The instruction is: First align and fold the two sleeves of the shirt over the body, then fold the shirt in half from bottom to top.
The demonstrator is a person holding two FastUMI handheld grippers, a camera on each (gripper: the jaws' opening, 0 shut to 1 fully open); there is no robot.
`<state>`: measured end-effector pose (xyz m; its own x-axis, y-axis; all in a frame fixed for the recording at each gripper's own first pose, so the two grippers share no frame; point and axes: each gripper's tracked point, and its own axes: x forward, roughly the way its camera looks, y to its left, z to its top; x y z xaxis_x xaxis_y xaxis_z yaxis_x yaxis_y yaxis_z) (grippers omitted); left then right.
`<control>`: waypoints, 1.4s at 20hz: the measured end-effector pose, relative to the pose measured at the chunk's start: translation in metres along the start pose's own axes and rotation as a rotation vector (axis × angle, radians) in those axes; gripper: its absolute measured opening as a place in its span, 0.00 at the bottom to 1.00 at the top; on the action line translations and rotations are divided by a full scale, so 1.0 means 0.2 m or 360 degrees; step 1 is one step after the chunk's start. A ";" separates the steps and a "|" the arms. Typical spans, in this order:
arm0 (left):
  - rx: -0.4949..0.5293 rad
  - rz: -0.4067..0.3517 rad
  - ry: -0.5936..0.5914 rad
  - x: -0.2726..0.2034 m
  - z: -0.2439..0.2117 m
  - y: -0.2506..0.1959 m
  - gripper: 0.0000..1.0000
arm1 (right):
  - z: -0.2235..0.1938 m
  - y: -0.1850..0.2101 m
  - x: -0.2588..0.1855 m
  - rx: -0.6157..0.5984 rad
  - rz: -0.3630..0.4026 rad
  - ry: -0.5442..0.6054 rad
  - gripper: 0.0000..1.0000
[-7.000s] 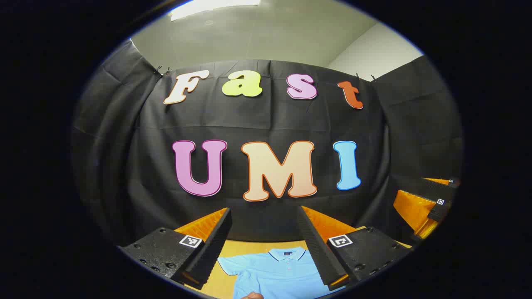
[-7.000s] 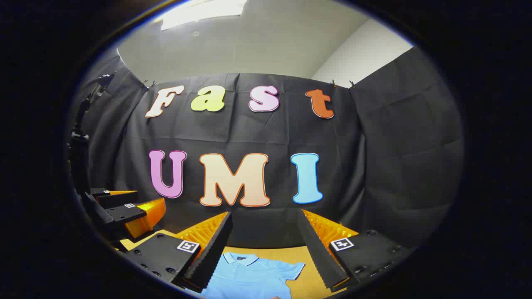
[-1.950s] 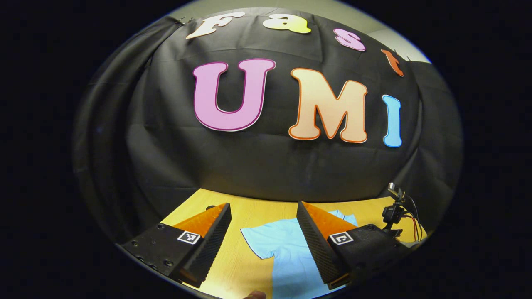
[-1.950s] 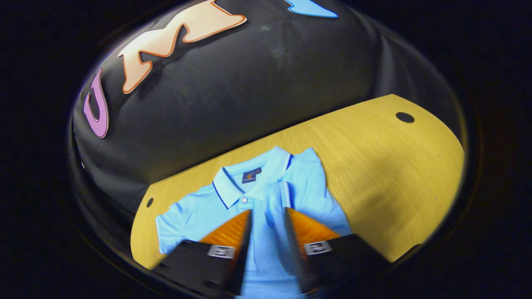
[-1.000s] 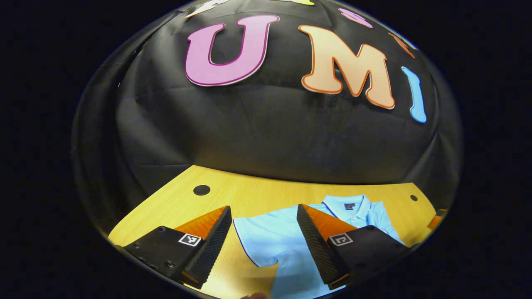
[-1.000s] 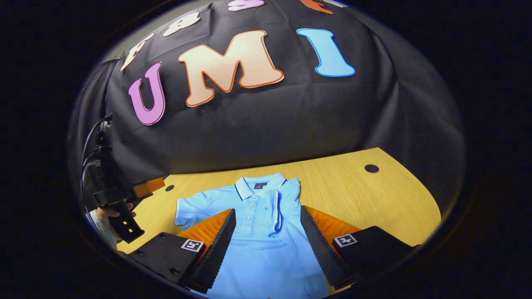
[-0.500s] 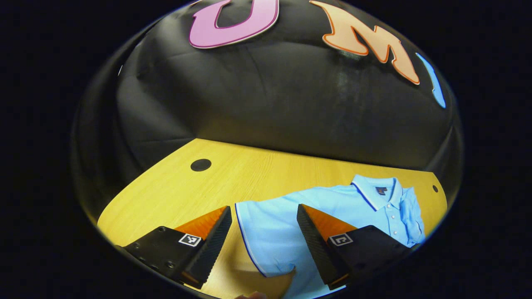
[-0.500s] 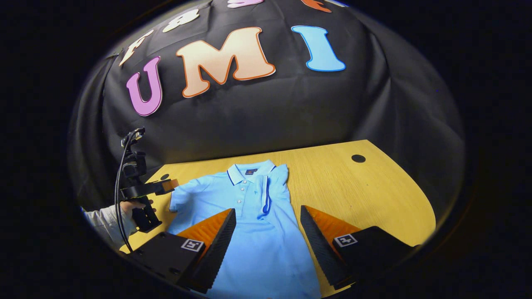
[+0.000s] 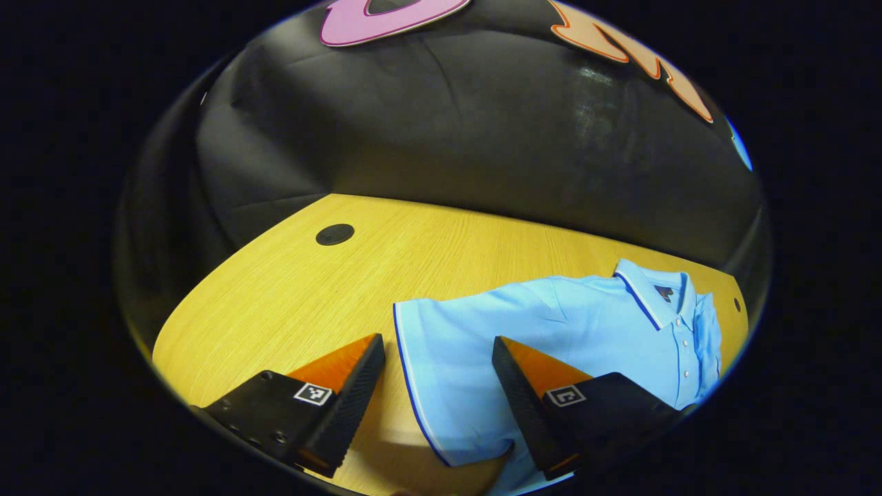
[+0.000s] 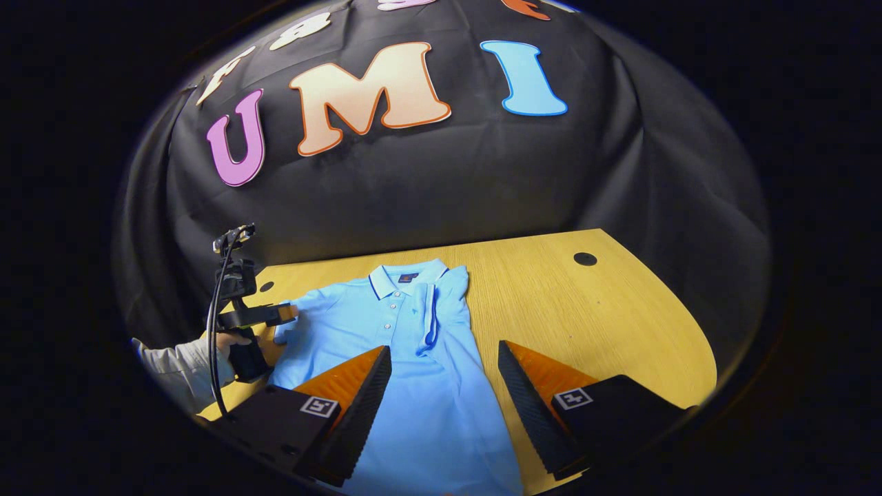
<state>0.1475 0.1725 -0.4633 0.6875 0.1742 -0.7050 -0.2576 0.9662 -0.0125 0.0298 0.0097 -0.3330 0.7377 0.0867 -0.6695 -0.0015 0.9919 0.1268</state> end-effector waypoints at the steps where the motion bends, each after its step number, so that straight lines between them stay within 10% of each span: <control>1: 0.0015 -0.0009 0.0012 0.00 -0.01 -0.01 0.96 | 0.00 -0.01 0.00 0.0003 -0.0004 0.0003 0.98; 5: 0.0014 -0.0060 0.0025 -0.01 -0.01 -0.06 0.71 | 0.00 -0.01 -0.02 0.0008 0.0000 -0.0007 0.97; 10: 0.0014 -0.0141 0.0041 0.00 0.00 -0.15 0.00 | 0.04 -0.04 -0.05 0.0011 0.0002 -0.0035 0.98; 28: 0.0168 -0.0493 0.0017 -0.28 0.10 -0.98 0.00 | 0.11 -0.28 -0.25 0.0054 -0.0044 -0.0135 0.92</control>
<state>0.1726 -0.0236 -0.4075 0.7149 -0.1325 -0.6865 0.0348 0.9874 -0.1543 0.0088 -0.0526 -0.2908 0.7919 0.0499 -0.6086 0.0411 0.9900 0.1347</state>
